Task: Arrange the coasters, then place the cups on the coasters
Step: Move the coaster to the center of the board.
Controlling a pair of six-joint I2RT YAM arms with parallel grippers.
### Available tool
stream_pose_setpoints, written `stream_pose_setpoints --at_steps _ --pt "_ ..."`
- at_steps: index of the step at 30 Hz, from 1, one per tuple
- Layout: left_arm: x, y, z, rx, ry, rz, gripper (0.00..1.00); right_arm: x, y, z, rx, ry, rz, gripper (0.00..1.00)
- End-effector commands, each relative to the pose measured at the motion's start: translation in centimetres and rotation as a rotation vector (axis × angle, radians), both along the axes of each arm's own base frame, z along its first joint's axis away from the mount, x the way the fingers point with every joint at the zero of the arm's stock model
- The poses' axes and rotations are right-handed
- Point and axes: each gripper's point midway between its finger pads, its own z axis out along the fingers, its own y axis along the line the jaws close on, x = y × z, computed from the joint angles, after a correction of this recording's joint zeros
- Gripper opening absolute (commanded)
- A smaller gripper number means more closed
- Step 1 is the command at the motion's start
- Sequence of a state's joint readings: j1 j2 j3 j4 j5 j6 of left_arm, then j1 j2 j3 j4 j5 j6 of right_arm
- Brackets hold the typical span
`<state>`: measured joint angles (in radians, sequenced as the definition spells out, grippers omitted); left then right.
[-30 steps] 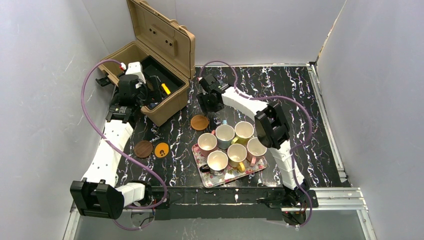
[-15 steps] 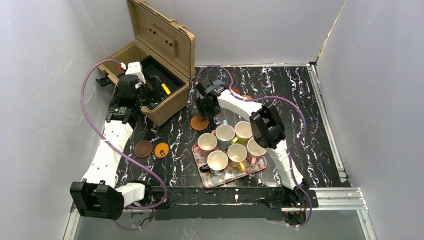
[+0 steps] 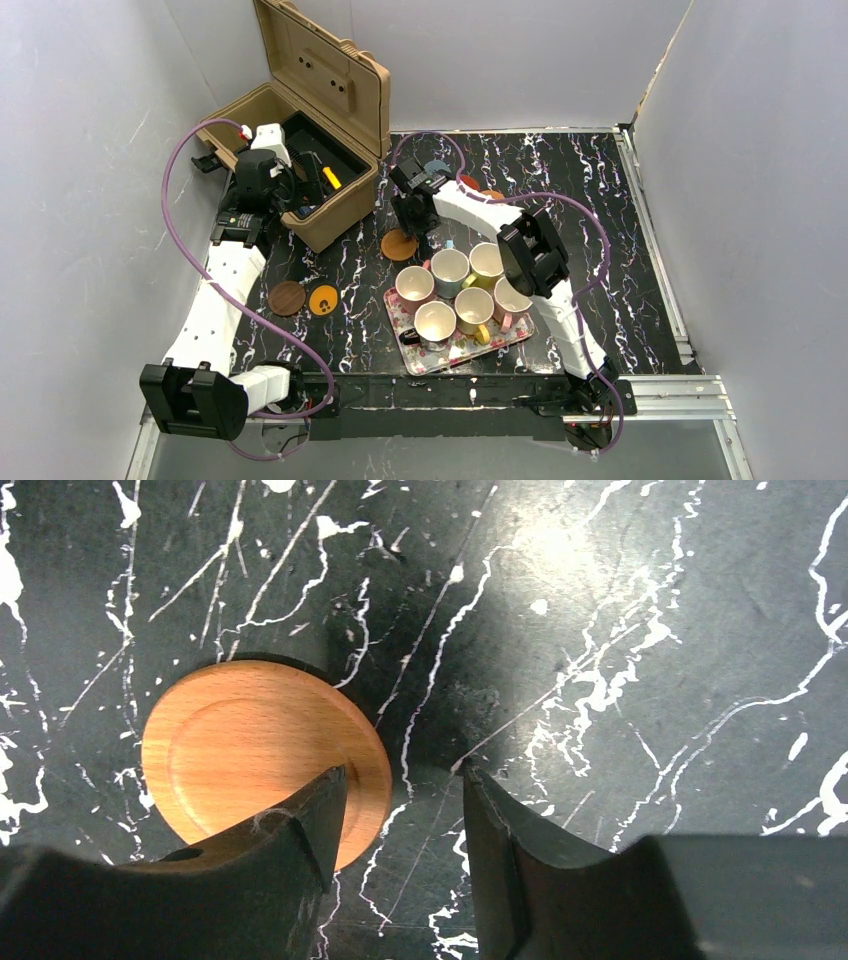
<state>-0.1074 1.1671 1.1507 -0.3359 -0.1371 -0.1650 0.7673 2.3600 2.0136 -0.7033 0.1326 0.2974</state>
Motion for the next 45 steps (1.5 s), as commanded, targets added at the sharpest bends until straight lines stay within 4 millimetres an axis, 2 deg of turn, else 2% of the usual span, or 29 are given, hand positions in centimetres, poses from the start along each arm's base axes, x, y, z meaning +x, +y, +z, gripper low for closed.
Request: stream_pose_setpoints --at_steps 1,7,15,30,45 --pt "-0.2 0.0 1.2 -0.007 -0.038 -0.01 0.95 0.4 -3.3 -0.4 -0.117 -0.031 -0.053 0.54" --pt "-0.1 -0.4 1.0 -0.022 -0.031 -0.022 0.95 0.8 -6.0 -0.1 -0.128 -0.019 -0.106 0.51" --pt "0.0 -0.4 0.7 -0.022 -0.022 -0.021 0.95 0.9 -10.7 0.0 -0.16 -0.021 -0.176 0.5" --pt "0.2 -0.4 0.2 -0.027 -0.005 -0.02 0.95 1.3 -19.2 1.4 -0.184 -0.066 -0.331 0.49" --pt "0.7 -0.8 -1.1 -0.044 0.03 -0.032 0.95 0.7 -27.7 2.1 -0.192 -0.092 -0.529 0.48"
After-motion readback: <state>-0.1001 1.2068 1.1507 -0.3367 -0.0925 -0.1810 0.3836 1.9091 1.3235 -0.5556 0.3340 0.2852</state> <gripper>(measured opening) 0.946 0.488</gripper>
